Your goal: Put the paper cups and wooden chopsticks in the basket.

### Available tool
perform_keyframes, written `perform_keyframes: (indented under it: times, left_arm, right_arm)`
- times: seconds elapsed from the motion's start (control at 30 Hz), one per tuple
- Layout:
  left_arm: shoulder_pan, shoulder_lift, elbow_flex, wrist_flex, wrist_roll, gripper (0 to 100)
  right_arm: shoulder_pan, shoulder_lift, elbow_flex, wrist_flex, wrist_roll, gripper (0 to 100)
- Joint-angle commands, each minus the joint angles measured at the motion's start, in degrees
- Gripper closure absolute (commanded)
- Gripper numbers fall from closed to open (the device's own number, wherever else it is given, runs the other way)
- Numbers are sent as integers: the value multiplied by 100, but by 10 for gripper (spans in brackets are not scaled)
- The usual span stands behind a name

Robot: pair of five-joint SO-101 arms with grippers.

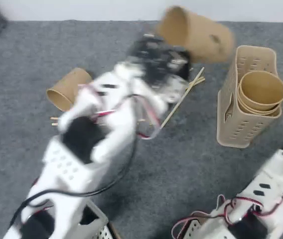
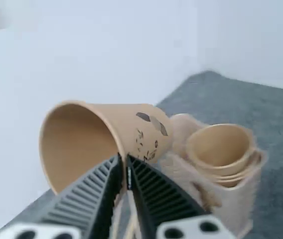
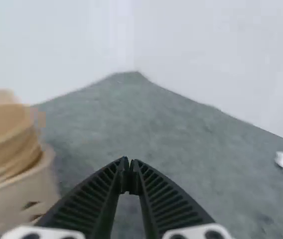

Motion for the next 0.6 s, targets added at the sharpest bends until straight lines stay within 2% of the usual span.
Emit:
perform_keyframes:
  times: [0.0, 0.17, 0.33, 0.57]
  left_arm:
    - [633, 607, -48, -642, -334, 988]
    - [1169, 1081, -57, -914, -695, 988]
    - [1222, 1371, -48, -888, -1046, 988]
    - [1240, 1916, -92, -923, -1081, 988]
  right_arm:
    - [374, -31, 114, 13, -88, 990]
    - [374, -31, 334, -92, -88, 990]
    - [374, -31, 325, -136, -273, 990]
    - [374, -31, 343, -127, -369, 990]
